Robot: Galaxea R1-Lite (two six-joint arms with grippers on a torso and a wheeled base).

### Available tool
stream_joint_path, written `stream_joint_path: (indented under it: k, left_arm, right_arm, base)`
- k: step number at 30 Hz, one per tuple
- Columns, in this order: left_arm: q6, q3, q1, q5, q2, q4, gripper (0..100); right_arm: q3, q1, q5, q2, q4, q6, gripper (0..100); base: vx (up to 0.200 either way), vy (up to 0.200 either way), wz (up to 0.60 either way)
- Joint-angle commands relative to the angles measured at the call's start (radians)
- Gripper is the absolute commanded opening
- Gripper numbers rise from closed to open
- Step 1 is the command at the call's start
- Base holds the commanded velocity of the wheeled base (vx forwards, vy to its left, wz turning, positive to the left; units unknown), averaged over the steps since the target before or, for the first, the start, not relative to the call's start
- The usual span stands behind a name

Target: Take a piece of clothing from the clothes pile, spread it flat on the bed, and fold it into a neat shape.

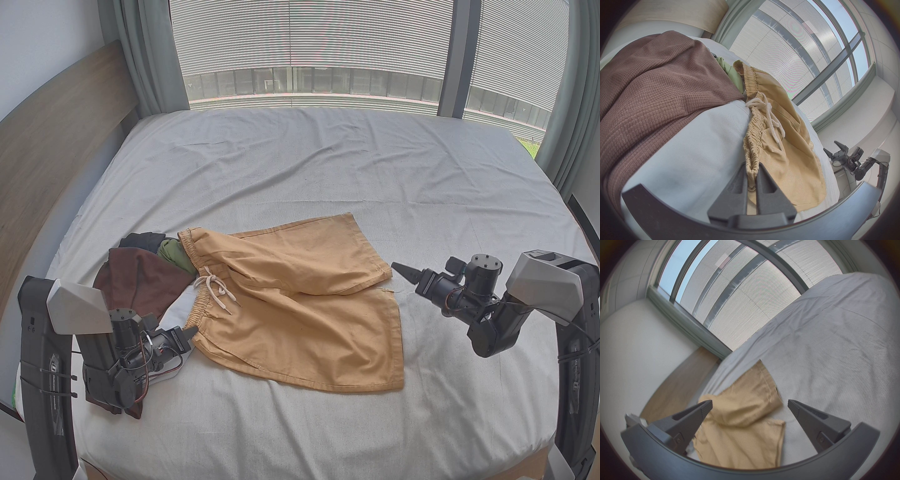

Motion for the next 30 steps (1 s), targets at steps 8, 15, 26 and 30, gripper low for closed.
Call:
stream_joint_path:
  k: [8, 15, 26, 30]
  left_arm:
    - [0.004, 0.002, 0.001, 0.001, 0.0, -0.003, 0]
    - [0.006, 0.002, 0.001, 0.001, 0.0, -0.003, 0]
    - [0.008, 0.004, 0.001, 0.003, 0.0, -0.003, 0]
    - [0.008, 0.004, 0.001, 0.003, 0.0, -0.004, 0]
  right_arm:
    - [0.23, 0.068, 0.007, 0.001, 0.169, -0.293, 100]
    - [0.282, 0.074, 0.007, 0.003, 0.257, -0.336, 100]
    - [0.377, 0.102, 0.087, -0.072, 0.364, -0.35, 100]
    - [0.391, 0.107, 0.102, -0.078, 0.364, -0.351, 100]
  base:
    - [0.0, 0.0, 0.0]
    - [0.0, 0.0, 0.0]
    - [0.0, 0.0, 0.0]
    - [0.0, 0.0, 0.0]
